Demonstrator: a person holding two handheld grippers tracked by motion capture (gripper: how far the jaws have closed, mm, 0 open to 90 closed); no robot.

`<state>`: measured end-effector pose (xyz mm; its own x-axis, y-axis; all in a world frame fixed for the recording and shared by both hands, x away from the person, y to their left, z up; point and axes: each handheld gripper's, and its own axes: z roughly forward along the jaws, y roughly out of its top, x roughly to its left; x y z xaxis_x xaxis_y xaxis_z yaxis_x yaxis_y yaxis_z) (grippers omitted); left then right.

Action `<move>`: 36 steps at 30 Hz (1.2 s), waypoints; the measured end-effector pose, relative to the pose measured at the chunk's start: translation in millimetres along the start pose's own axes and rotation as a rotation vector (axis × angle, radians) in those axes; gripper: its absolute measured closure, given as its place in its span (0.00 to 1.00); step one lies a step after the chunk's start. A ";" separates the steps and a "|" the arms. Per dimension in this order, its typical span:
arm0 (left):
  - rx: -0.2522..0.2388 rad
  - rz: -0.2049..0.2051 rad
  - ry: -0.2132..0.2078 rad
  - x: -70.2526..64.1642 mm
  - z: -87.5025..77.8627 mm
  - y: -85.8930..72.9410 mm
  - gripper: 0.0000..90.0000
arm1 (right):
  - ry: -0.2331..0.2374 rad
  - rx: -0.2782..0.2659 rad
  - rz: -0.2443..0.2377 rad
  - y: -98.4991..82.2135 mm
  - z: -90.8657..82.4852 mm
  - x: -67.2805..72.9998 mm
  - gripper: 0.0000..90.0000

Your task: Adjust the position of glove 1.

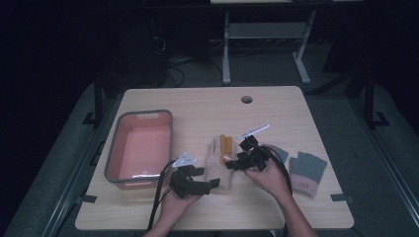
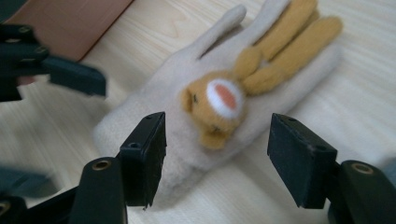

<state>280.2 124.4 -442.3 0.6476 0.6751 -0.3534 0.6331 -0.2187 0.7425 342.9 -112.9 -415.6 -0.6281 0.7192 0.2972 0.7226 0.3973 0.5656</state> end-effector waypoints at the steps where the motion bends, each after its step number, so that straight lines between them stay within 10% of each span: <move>1: 0.013 -0.021 0.013 2.2 3.6 1.4 0.24 | 0.006 -0.005 0.005 -2.0 1.1 -0.1 0.41; 16: 0.085 -0.158 0.007 22.4 26.8 3.5 0.47 | 0.058 -0.038 0.173 -19.6 19.4 -12.8 0.48; 36: 0.151 -0.182 -0.052 26.5 36.5 5.1 0.61 | 0.116 -0.044 0.339 -28.7 37.0 -15.9 0.60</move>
<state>316.0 115.4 -468.7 0.5352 0.6769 -0.5053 0.7952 -0.2020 0.5717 342.8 -114.6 -465.0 -0.3853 0.7352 0.5578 0.8839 0.1203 0.4520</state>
